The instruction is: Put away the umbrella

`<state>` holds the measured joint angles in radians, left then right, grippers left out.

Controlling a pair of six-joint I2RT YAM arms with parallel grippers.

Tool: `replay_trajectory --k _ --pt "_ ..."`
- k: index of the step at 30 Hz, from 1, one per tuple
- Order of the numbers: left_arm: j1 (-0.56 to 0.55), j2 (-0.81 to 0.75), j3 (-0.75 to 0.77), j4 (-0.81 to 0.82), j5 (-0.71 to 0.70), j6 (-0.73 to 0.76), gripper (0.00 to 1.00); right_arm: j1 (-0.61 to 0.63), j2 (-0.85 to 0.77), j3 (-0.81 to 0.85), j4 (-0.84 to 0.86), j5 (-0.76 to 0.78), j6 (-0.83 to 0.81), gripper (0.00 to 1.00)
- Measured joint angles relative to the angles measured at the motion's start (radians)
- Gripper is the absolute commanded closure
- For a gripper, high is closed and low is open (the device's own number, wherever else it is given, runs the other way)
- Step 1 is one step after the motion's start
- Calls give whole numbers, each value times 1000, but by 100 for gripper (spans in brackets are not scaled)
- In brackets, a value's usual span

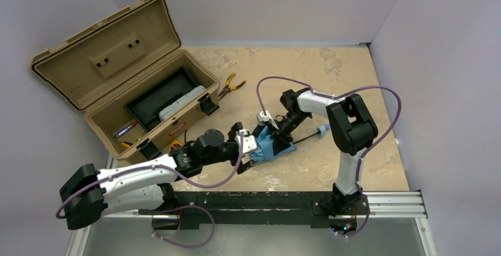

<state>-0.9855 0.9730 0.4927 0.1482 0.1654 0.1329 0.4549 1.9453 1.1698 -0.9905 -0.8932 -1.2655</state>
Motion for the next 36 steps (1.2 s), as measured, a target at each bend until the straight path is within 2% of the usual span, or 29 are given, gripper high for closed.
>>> replay_trajectory --k 6,11,16,21,26,28,29,33,34,36 --pt "-106 214 41 22 -101 248 0 -6 23 16 -27 -11 11 100" --pt "-148 354 108 72 -164 384 0 -10 30 18 -37 -16 23 100" --pt "-159 445 136 125 -201 457 1 -11 33 19 -40 -19 31 100" --pt "-161 521 160 127 -198 482 9 -12 39 27 -47 -20 34 100" --pt "-161 620 176 105 -210 469 28 -12 47 41 -58 -20 35 97" --pt "-160 649 203 104 -228 450 44 -14 46 46 -64 -19 36 91" --pt "-160 664 214 102 -233 436 57 -17 45 47 -67 -19 37 85" --pt "-155 710 248 94 -239 377 93 -41 43 57 -89 -3 45 64" --pt "-146 719 261 91 -235 357 99 -51 41 61 -98 1 46 59" --pt "-124 733 282 89 -212 336 100 -71 31 69 -106 8 48 52"
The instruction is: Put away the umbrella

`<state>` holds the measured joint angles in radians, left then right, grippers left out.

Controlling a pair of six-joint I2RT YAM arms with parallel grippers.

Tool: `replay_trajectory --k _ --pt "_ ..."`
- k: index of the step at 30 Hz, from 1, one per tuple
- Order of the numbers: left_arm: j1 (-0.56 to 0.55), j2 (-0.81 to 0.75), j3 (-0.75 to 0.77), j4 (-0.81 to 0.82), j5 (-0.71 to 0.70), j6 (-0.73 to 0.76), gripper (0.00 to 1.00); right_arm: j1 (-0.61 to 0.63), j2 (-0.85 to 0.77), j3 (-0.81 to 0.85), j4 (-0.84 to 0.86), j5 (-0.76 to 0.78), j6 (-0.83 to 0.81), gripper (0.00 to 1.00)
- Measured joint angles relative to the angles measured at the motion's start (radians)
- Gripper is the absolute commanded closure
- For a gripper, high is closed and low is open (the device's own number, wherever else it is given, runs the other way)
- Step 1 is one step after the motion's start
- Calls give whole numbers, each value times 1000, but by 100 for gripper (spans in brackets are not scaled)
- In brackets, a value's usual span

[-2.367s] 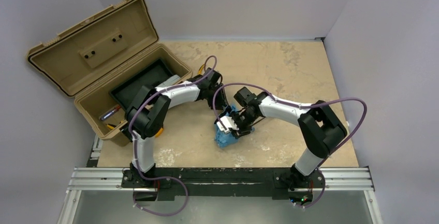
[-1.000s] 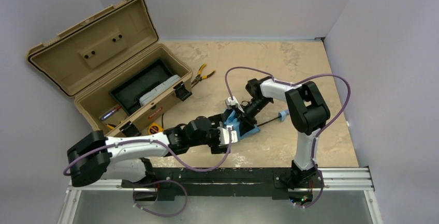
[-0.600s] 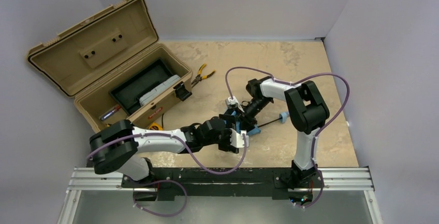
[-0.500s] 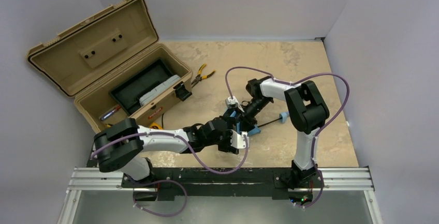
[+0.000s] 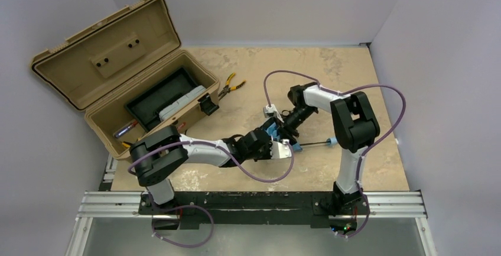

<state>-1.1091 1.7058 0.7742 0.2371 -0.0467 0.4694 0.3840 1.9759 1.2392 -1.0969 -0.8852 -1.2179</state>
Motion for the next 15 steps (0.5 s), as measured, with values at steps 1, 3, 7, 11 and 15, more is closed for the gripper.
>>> replay_trajectory --k 1,3,7,11,15 --pt "12 5 8 -1 17 -7 100 -10 -8 4 0 4 0 49" --pt "37 11 21 -7 51 -16 100 -29 -27 12 -1 13 -1 45" --pt "101 12 43 -43 130 -40 100 -73 -66 42 -2 60 -10 40" --pt "167 17 73 -95 214 -70 100 -151 -102 98 1 93 -45 37" --pt "227 42 116 -147 322 -111 100 -230 -185 124 14 98 -103 25"
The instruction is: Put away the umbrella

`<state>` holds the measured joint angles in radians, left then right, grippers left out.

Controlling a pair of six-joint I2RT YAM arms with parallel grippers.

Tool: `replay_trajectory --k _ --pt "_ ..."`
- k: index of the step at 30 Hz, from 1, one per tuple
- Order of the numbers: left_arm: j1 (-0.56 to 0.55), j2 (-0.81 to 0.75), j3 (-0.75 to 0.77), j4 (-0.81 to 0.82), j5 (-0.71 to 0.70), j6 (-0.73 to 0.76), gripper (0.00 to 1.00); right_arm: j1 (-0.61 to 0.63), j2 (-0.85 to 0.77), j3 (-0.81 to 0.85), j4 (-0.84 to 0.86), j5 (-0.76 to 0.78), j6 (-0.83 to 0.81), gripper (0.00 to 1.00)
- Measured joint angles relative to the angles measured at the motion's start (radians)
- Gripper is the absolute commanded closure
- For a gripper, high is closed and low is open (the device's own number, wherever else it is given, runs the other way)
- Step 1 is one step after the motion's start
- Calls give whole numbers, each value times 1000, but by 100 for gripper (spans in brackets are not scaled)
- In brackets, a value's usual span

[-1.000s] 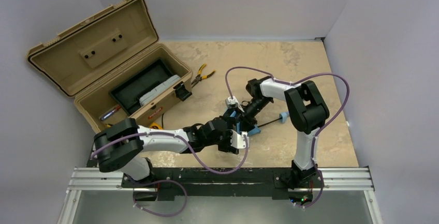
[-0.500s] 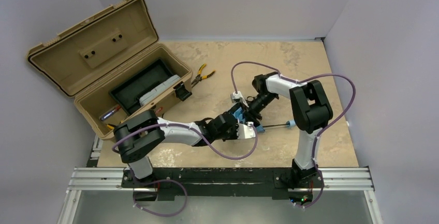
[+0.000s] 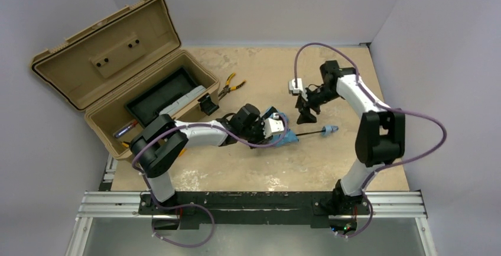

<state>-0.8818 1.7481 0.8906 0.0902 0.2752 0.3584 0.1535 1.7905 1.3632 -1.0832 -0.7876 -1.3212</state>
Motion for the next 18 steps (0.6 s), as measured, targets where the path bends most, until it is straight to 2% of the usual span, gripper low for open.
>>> replay_trajectory --k 2,3,5,8,13,18 --pt "39 22 34 -35 76 -26 100 -27 -89 -34 41 -12 -35 4" --pt "54 34 51 -52 106 -34 100 -36 -164 -78 85 -26 -72 2" --pt "93 68 104 -108 187 -56 100 -38 -321 -186 151 -61 -144 1" --pt "145 135 199 -201 302 -89 100 -25 -474 -307 195 -97 -262 2" --pt "208 288 402 -376 489 -141 100 51 -446 -386 220 -80 -419 4" --pt "239 386 512 -467 616 -201 100 182 -486 -524 407 36 -367 2"
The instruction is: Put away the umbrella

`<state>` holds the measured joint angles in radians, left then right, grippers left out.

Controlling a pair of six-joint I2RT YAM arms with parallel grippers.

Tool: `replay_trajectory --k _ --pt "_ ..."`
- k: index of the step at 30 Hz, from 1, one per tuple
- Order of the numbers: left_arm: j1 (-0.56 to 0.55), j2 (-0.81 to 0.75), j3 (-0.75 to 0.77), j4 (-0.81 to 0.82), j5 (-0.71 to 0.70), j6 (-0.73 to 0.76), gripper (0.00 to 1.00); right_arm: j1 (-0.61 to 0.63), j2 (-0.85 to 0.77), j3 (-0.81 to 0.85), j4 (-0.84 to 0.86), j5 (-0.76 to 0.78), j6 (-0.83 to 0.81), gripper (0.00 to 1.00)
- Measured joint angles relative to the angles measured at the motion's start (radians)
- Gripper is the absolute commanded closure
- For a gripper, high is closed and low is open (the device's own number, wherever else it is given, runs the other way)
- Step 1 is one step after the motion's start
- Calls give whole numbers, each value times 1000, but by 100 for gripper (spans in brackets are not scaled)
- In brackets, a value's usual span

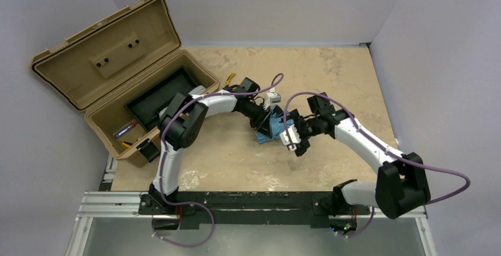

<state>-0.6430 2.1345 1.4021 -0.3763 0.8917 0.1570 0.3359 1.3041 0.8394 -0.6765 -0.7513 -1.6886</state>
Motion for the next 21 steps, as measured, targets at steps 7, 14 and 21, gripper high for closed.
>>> replay_trajectory --k 7,14,21 --pt "21 79 69 -64 113 -72 100 103 8 -70 285 153 132 4" --pt "25 121 119 -122 160 -113 100 188 121 -113 409 288 207 13" --pt "33 153 164 -180 183 -146 94 242 188 -107 476 380 289 55"
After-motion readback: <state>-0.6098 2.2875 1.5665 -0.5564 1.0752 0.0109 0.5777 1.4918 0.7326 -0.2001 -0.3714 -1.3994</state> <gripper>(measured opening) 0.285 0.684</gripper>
